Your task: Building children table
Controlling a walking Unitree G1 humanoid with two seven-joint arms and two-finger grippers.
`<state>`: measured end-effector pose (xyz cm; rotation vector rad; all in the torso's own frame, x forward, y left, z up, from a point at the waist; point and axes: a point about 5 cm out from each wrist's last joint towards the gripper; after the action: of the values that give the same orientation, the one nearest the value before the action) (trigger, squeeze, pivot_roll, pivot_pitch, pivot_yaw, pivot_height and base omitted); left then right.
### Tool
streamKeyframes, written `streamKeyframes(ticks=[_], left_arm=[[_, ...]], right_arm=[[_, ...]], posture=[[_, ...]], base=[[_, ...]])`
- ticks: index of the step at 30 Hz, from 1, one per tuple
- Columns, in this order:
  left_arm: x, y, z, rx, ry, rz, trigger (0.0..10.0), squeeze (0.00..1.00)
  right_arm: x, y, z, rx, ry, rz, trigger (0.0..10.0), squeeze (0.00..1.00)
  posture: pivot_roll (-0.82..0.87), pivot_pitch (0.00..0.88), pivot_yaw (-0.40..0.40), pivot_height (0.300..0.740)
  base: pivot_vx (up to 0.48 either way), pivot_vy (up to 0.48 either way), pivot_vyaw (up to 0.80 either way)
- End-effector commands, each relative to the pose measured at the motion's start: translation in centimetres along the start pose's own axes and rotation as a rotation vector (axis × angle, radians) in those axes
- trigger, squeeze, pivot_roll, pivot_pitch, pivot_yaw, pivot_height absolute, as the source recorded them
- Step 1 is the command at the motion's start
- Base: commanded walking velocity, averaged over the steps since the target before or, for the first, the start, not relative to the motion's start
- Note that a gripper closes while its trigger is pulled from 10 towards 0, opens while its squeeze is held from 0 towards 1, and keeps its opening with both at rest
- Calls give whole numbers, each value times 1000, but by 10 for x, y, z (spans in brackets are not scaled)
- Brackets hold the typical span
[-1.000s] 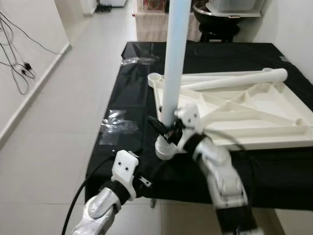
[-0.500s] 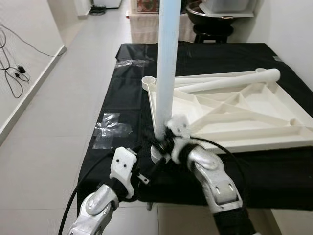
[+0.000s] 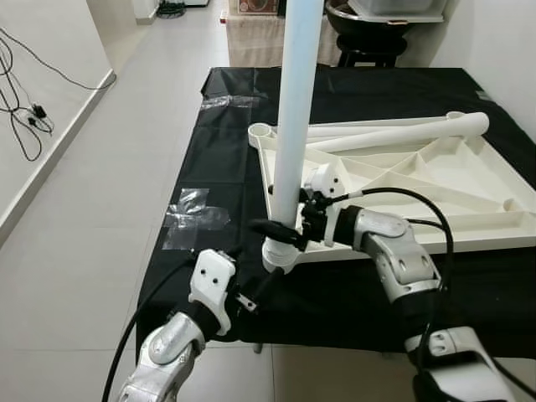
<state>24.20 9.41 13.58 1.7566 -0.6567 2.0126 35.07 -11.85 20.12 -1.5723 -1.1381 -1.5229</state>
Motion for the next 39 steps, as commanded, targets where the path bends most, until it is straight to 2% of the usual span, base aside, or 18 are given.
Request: streamKeyframes(ticks=[1, 2, 3, 10, 13, 14, 17, 19, 20, 22, 23, 25, 26, 29, 30, 35, 36, 39], left_arm=[[-2, 6, -5, -10, -15, 35, 10000, 0], [-2, 6, -5, -10, -15, 35, 10000, 0], [-1, 10, -9, -14, -19, 53, 10000, 0], [3, 16, -22, 5, -36, 73, 10000, 0], [5, 16, -27, 38, -44, 79, 10000, 0], [6, 15, -28, 49, -43, 83, 0, 0], [6, 14, -28, 61, -42, 92, 0, 0], [7, 10, -30, 95, -47, 113, 0, 0], [6, 7, -32, 116, -53, 117, 0, 0], [6, 7, -32, 116, -53, 117, 0, 0], [5, 5, -33, 129, -57, 119, 0, 0], [4, 3, -33, 128, -59, 112, 0, 0], [3, 2, -33, 127, -63, 98, 0, 0], [3, 2, -33, 127, -63, 98, 0, 0], [1, 2, -32, 118, -65, 81, 0, 0], [-2, 1, -28, 97, -73, 57, 0, 0], [-4, 1, -27, 80, -79, 43, 0, 0], [-6, 2, -25, 66, -82, 33, 0, 0]], right_arm=[[3, 4, 1, 51, -4, -8, 7843, 0], [3, 4, 1, 51, -4, -8, 7843, 0], [7, 10, 1, 46, 3, 11, 0, 0], [5, 22, -11, 18, -11, 37, 0, 0], [-4, 25, -29, -34, -25, 38, 0, 0], [-16, 24, -39, -141, -50, 58, 0, 0], [-35, 17, -47, -282, -78, 96, 0, 0], [-70, -4, -59, -521, -172, 156, 0, 0], [-88, -15, -71, -752, -255, 203, 0, 0], [-88, -15, -71, -752, -255, 203, 0, 0], [-99, -22, -82, -913, -321, 229, 0, 0], [-91, -35, -79, -984, -331, 165, 0, 0], [-79, -39, -70, -994, -298, 100, 0, 0], [-79, -39, -70, -994, -298, 100, 0, 0], [-68, -41, -55, -936, -261, 47, 0, 0], [-63, -38, -39, -867, -232, 64, 0, 0], [-64, -37, -32, -829, -241, 82, 9647, 0], [-61, -37, -27, -794, -222, 108, 10000, 0]], posture=[[107, 116, -15, 740], [107, 116, -15, 740], [106, 115, -14, 740], [101, 114, 2, 740], [93, 125, -4, 740], [86, 131, -10, 740], [90, 132, -15, 740], [98, 144, -13, 740], [92, 145, -8, 740], [92, 145, -8, 740], [92, 145, -8, 740], [98, 149, 1, 740], [83, 141, 10, 740], [83, 141, 10, 740], [90, 143, 6, 740], [94, 135, -6, 740], [92, 135, -5, 740], [85, 131, -2, 740]], base=[[0, 0, 0], [0, 0, 0], [0, 0, 0], [0, 0, 0], [0, 0, 0], [0, 0, 0], [0, 0, 0], [0, 0, 0], [0, 0, 0], [0, 0, 0], [0, 0, 0], [0, 0, 0], [0, 0, 0], [0, 0, 0], [0, 0, 0], [0, 0, 0], [0, 0, 0], [0, 0, 0]])
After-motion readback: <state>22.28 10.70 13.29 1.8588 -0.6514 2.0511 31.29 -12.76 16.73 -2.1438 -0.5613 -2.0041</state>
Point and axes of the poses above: a point about 5 cm out from each wrist's last joint towards the gripper, its own z axis pointing out of the wrist towards the gripper, its own x axis along the axis of the wrist's last joint, y = z × x, and after that the axes turned 3 degrees about z, right-handed
